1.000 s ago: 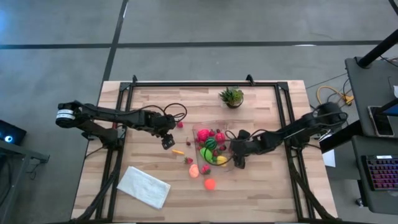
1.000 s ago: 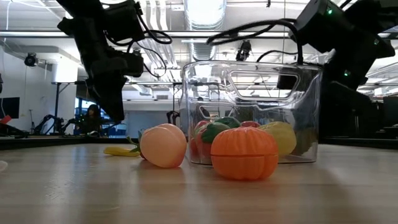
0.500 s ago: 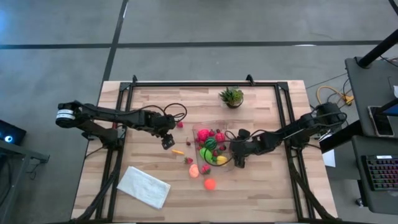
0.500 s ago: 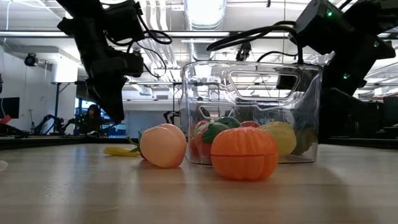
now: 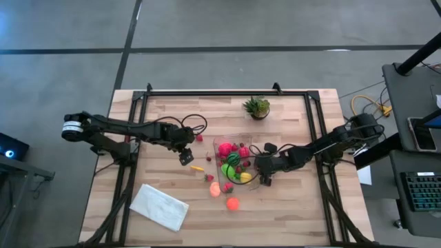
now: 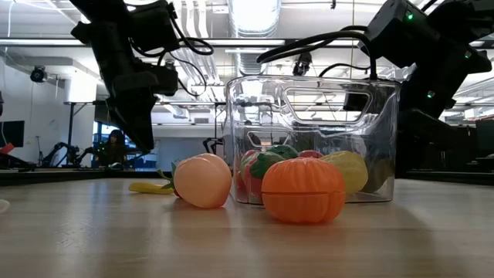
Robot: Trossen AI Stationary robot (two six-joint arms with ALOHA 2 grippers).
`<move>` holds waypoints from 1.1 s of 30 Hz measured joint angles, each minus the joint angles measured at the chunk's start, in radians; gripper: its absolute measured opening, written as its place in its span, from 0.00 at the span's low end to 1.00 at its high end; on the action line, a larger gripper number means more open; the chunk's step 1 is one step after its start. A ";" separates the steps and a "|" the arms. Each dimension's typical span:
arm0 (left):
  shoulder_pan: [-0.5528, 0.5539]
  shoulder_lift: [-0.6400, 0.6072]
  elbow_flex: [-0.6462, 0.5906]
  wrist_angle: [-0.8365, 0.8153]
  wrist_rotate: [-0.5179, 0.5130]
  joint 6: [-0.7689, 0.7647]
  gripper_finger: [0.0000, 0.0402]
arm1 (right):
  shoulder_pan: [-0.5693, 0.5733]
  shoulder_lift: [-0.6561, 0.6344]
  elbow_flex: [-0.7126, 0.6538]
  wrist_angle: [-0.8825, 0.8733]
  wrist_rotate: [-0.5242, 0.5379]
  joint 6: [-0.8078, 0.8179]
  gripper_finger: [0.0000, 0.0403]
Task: Pick and placing Produce into tupperware
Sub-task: Put the red strawberry into the transparent bin
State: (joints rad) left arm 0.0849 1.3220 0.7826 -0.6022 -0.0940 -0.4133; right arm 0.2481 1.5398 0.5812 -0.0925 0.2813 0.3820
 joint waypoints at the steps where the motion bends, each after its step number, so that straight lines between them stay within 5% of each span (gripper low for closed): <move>1: 0.000 0.000 0.000 0.000 0.000 0.000 0.54 | 0.000 0.000 0.000 0.000 0.000 0.001 0.36; 25: 0.000 0.000 -0.001 0.000 0.000 0.000 0.54 | 0.000 -0.053 0.000 -0.017 0.000 0.018 0.35; 33: 0.000 0.000 -0.001 0.001 0.000 0.000 0.54 | 0.000 -0.133 0.000 -0.159 0.000 0.120 0.35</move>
State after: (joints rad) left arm 0.0849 1.3220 0.7818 -0.6014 -0.0944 -0.4129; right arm 0.2478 1.4072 0.5810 -0.2517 0.2813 0.5021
